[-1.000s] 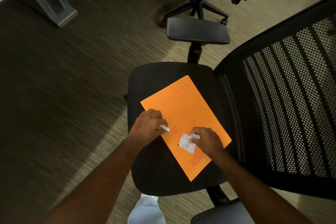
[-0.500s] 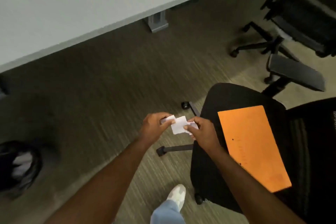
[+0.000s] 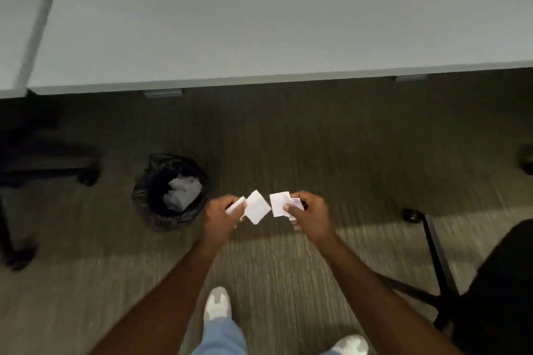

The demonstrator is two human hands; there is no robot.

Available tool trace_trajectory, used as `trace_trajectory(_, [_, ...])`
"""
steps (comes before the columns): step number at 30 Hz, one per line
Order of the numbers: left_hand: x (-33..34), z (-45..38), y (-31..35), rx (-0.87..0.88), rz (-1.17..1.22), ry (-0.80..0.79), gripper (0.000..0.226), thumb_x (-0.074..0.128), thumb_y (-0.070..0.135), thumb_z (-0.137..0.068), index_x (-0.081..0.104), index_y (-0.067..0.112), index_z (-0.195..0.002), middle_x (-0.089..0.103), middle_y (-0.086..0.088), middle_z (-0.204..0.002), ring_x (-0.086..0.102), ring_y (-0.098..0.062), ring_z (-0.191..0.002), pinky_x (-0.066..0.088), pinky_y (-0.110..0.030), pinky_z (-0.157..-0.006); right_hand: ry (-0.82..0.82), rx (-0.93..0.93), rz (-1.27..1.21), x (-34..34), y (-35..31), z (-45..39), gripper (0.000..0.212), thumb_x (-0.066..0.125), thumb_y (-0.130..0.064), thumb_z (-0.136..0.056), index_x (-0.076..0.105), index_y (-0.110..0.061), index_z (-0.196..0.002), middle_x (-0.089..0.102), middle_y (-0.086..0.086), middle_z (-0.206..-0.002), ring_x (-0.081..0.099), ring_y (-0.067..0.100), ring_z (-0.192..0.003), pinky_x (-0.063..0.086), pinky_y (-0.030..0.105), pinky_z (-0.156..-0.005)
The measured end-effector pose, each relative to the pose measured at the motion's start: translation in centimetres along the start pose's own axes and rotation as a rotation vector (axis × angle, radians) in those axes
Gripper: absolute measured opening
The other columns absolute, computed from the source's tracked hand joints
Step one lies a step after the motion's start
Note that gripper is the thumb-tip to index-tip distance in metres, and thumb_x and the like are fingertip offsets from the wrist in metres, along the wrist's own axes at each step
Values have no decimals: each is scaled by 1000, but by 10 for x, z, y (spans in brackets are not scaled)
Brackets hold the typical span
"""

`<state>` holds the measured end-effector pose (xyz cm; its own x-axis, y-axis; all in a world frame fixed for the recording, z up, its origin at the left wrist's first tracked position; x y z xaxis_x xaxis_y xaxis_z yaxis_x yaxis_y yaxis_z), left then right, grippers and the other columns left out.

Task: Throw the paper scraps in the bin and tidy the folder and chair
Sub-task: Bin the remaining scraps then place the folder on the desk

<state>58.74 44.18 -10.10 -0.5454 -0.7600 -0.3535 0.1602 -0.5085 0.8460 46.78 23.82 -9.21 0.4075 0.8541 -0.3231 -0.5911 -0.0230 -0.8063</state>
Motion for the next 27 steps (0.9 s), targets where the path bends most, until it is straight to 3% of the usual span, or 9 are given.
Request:
trace_trajectory(5, [-133, -38, -124, -226, -6, 244, 21, 68, 19, -91, 69, 19, -70, 68, -15, -62, 67, -26, -54, 52, -35, -53, -177, 84, -63, 170, -2, -37, 16, 67, 0, -89, 66, -11, -101, 69, 13, -85, 60, 14, -53, 48, 23, -40])
trace_trajectory(7, [-167, -61, -154, -235, -66, 271, 20, 68, 22, -89, 68, 17, -70, 67, -14, -60, 69, -36, -60, 56, -44, -55, -221, 108, -90, 227, -4, -56, 18, 66, -1, -90, 65, -8, -106, 69, 14, -91, 61, 17, -58, 51, 26, -43])
trace_trajectory(9, [-194, -86, -172, -205, -156, 281, 22, 66, 28, -87, 69, 13, -72, 68, -14, -60, 68, -32, -60, 56, -50, -59, -224, 128, -106, 274, -4, -80, 23, 66, 0, -90, 63, -3, -113, 67, 15, -95, 62, 16, -59, 53, 24, -41])
trace_trajectory(12, [-219, -116, -185, -138, -348, 293, 37, 58, 44, -79, 71, 9, -74, 68, -14, -63, 66, -33, -64, 48, -40, -57, -205, 168, -117, 327, 0, -112, 31, 67, 0, -90, 60, 2, -120, 64, 16, -104, 66, 23, -66, 55, 24, -42])
trace_trajectory(14, [-228, -129, -195, -144, -424, 301, 43, 58, 49, -80, 73, 8, -80, 70, -19, -70, 67, -37, -70, 45, -36, -59, -209, 200, -125, 354, 6, -130, 38, 72, -4, -87, 61, -1, -123, 66, 16, -113, 70, 33, -88, 62, 37, -59])
trace_trajectory(16, [-228, -137, -206, -177, -455, 268, 43, 65, 48, -87, 75, 7, -96, 73, -25, -89, 70, -41, -86, 54, -40, -71, -201, 247, -41, 372, 16, -144, 45, 80, -14, -82, 63, -4, -123, 68, 18, -121, 68, 35, -106, 60, 50, -83])
trace_trajectory(18, [-220, -140, -217, -212, -449, 193, 43, 69, 39, -89, 71, 5, -115, 72, -28, -109, 68, -41, -103, 55, -45, -87, -212, 321, 44, 380, 29, -147, 50, 81, -26, -81, 64, -8, -125, 66, 14, -127, 63, 32, -115, 56, 50, -94])
trace_trajectory(22, [-208, -137, -218, -239, -424, 120, 45, 66, 26, -92, 62, -1, -127, 66, -25, -125, 63, -37, -117, 51, -47, -98, -230, 212, 125, 370, 25, -138, 42, 73, -23, -89, 63, -10, -128, 65, 12, -129, 61, 31, -120, 52, 40, -98])
trace_trajectory(27, [-189, -137, -181, -130, -522, 87, 40, 66, 22, -90, 64, -7, -117, 67, -28, -118, 64, -40, -110, 54, -46, -91, -271, -125, 544, 341, -13, -121, 48, 66, -29, -92, 57, -11, -136, 64, 14, -131, 60, 30, -119, 50, 32, -94])
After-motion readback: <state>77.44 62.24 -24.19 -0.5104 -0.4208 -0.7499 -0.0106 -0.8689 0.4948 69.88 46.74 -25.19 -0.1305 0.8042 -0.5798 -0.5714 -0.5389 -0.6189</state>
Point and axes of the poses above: each hand's wrist, its own z-axis away from the middle knuckle, its own x-axis out of the palm, y = z × x, the point moved 10 cm from there along -z, towards the middle knuckle
